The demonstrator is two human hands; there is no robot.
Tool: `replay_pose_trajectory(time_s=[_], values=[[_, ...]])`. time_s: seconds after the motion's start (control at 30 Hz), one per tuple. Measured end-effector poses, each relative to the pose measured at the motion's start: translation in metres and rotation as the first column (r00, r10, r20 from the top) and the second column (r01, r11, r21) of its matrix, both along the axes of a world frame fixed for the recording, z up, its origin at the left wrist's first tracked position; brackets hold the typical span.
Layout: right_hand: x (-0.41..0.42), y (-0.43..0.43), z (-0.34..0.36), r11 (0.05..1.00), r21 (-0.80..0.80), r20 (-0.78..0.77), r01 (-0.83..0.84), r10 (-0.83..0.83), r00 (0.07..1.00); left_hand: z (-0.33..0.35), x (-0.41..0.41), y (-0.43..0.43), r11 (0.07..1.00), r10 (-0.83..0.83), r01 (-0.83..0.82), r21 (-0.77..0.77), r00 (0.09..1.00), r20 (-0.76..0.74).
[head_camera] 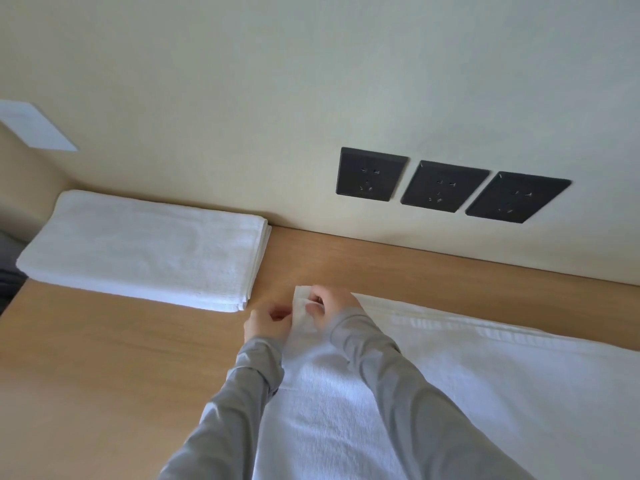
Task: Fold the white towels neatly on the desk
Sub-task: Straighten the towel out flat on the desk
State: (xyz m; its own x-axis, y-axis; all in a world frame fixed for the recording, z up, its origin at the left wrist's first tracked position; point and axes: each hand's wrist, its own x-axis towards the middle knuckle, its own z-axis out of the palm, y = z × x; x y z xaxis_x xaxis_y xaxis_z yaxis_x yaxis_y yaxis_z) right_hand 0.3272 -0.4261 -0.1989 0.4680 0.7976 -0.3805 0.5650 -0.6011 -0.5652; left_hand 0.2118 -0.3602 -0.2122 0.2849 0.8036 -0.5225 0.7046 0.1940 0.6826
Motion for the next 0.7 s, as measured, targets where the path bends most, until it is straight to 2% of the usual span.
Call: replay_pose_trajectory(time_s=[0.13,0.2,0.3,0.37,0.5,0.6,0.7], values=[[-0.002,0.011,0.003,0.98,-0.173,0.096,-0.096,0.114,0.989,0.001,0.004,0.0,0.999,0.046,-0.046,0.015,0.999,-0.019],[-0.005,0.013,0.001,0.97,-0.208,0.118,-0.126,0.153,0.981,0.0,0.004,-0.001,0.999,0.046,-0.045,0.012,0.999,-0.014],[-0.007,0.013,-0.005,0.973,-0.201,0.156,-0.113,0.146,0.977,-0.003,0.004,-0.001,0.998,-0.044,0.045,0.041,0.999,-0.027],[-0.01,0.009,-0.009,0.987,-0.137,0.174,-0.089,0.112,0.978,-0.005,0.003,-0.002,0.995,-0.064,0.064,0.071,0.998,-0.002],[-0.011,-0.004,-0.008,0.982,0.183,0.048,0.044,-0.054,0.997,-0.001,0.0,-0.005,0.985,-0.094,0.077,0.153,0.99,0.109],[-0.006,-0.014,-0.003,0.966,0.255,0.026,0.031,-0.039,0.999,0.007,-0.002,-0.004,0.982,-0.131,0.092,0.163,0.96,0.248],[0.003,-0.02,0.006,0.921,0.379,-0.038,0.088,-0.079,0.996,0.014,0.0,0.0,0.999,-0.043,0.027,0.047,0.923,0.383]])
